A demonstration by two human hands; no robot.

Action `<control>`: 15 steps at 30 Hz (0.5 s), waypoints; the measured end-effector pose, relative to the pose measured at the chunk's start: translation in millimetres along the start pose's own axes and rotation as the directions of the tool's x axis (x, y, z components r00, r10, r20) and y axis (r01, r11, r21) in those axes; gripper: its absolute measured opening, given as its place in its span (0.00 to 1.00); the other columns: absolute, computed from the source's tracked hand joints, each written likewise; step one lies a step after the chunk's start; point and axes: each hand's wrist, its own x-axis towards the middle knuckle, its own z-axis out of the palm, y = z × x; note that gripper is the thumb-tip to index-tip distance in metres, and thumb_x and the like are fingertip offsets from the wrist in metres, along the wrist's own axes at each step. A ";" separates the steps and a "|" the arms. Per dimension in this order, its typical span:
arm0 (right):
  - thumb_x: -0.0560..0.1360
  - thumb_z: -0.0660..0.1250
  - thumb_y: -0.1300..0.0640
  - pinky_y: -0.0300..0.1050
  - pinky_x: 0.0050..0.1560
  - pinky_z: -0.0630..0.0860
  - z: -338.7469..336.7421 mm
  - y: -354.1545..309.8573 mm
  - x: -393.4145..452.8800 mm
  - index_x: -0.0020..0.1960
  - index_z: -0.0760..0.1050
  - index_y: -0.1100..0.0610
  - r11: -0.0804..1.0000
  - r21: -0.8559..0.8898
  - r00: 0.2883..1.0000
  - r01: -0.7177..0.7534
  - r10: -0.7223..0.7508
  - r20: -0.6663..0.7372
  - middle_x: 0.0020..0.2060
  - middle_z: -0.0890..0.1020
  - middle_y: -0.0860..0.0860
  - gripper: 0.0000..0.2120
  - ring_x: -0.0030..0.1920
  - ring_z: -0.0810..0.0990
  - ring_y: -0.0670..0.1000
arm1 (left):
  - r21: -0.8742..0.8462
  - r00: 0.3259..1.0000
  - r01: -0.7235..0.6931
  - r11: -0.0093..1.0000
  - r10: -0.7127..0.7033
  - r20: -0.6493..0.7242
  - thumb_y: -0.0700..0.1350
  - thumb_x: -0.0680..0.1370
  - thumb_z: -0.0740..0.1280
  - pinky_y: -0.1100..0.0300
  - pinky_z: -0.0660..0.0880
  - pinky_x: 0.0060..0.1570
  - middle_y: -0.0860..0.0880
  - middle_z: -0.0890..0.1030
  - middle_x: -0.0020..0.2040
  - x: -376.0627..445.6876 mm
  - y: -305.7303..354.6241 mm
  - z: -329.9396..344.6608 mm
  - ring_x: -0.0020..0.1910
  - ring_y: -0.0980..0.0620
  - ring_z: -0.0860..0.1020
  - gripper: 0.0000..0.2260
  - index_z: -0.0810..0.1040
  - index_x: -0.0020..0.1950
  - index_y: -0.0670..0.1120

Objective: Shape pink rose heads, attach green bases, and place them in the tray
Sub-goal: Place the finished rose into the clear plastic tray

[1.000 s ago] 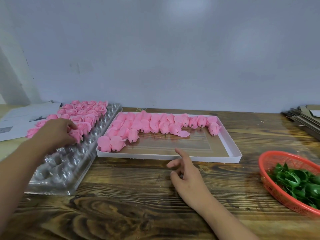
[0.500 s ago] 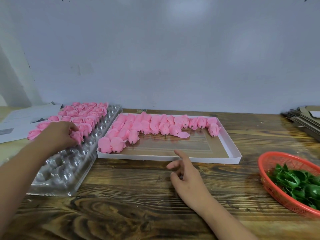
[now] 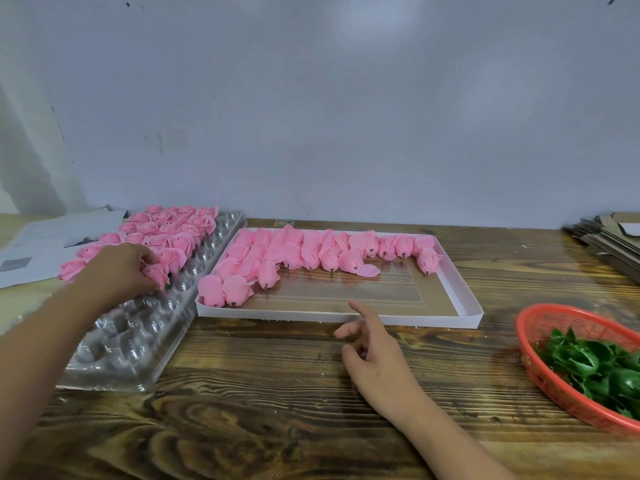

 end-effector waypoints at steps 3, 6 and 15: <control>0.79 0.64 0.63 0.29 0.47 0.73 -0.1 0.2 -0.2 0.75 0.59 0.42 1.000 0.007 1.000 -0.005 0.005 0.006 0.51 0.77 0.39 0.31 0.47 0.77 0.42 | 0.026 1.000 -0.001 1.000 0.000 0.008 0.34 0.68 0.75 0.58 0.77 0.39 0.47 0.81 0.38 -2.3 3.4 -2.5 0.35 0.48 0.80 0.13 0.84 0.51 0.41; 0.79 0.64 0.63 0.29 0.47 0.73 0.1 0.1 0.3 0.76 0.59 0.43 1.000 0.009 1.000 -0.007 0.007 0.004 0.51 0.77 0.39 0.31 0.46 0.78 0.42 | 0.055 1.000 -0.003 0.998 0.002 0.014 0.35 0.70 0.73 0.55 0.77 0.43 0.46 0.81 0.43 -5.9 7.2 -3.2 0.40 0.46 0.80 0.16 0.83 0.57 0.40; 0.79 0.63 0.63 0.29 0.46 0.73 0.0 -0.3 0.1 0.74 0.59 0.41 1.000 0.018 1.000 -0.008 0.008 0.009 0.52 0.77 0.40 0.30 0.45 0.78 0.42 | 0.048 0.998 0.061 0.997 -0.062 0.029 0.36 0.69 0.77 0.50 0.79 0.45 0.37 0.76 0.63 -21.0 24.4 -12.7 0.39 0.46 0.79 0.25 0.78 0.66 0.40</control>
